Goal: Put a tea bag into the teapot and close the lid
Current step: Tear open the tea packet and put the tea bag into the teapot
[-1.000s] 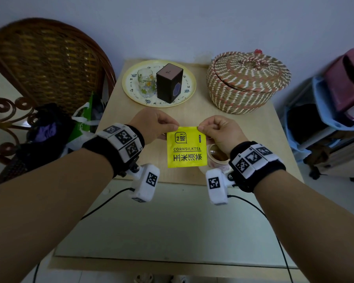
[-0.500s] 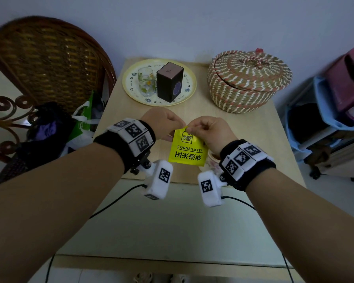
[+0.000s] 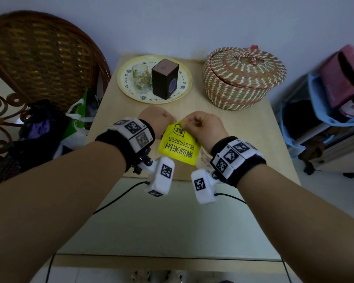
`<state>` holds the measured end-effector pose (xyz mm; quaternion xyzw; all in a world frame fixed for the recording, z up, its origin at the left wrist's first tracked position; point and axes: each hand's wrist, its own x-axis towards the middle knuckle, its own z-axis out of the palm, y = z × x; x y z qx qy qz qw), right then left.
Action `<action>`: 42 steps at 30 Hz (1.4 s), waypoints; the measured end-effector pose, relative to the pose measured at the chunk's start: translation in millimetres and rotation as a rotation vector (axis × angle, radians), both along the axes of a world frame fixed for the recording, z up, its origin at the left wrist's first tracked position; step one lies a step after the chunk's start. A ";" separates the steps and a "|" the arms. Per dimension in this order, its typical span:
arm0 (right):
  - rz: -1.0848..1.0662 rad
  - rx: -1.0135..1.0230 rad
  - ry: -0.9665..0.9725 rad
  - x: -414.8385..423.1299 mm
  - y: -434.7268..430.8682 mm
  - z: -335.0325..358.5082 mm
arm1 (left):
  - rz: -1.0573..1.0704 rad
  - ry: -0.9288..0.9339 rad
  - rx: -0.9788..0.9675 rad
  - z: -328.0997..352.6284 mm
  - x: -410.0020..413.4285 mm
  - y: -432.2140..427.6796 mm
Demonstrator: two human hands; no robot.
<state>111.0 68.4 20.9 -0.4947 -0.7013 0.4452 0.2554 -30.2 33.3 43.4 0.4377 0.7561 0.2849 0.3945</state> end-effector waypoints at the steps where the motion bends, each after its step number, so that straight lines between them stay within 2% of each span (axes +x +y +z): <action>1: 0.029 -0.047 -0.009 0.8 0.4 0.1 | -0.015 0.045 0.013 -2.2 -0.6 2.0; 5: 0.112 -0.097 -0.059 1.1 0.0 4.1 | -0.064 0.200 0.054 -8.5 0.2 -0.1; 10: 0.043 -0.076 0.041 -4.3 -7.7 3.8 | -0.053 0.324 -0.050 -8.1 -3.6 2.8; 14: -0.034 -0.067 0.134 -1.5 -6.6 3.9 | -0.033 0.230 -0.137 -15.4 -17.5 2.0; 17: -0.076 -0.064 0.187 2.3 -2.2 2.5 | 0.003 -0.084 -0.249 -15.2 -23.6 0.6; 22: -0.171 -0.090 0.228 4.3 1.2 -7.3 | -0.015 -0.395 -0.069 -11.2 -19.7 -8.1; 26: -0.218 -0.100 0.225 3.0 1.5 -11.2 | -0.114 -0.269 -0.078 -9.0 -11.5 -8.5; 31: -0.251 -0.126 0.249 5.5 -0.5 -10.3 | -0.018 -0.381 -0.005 -8.8 -6.2 -7.7; 36: -0.300 -0.080 0.240 12.8 -3.0 -8.2 | -0.115 -0.274 0.091 -17.3 -12.1 -12.1; 42: -0.346 -0.111 0.327 19.8 -9.7 -11.0 | -0.085 -0.230 0.124 -21.3 -17.2 -13.8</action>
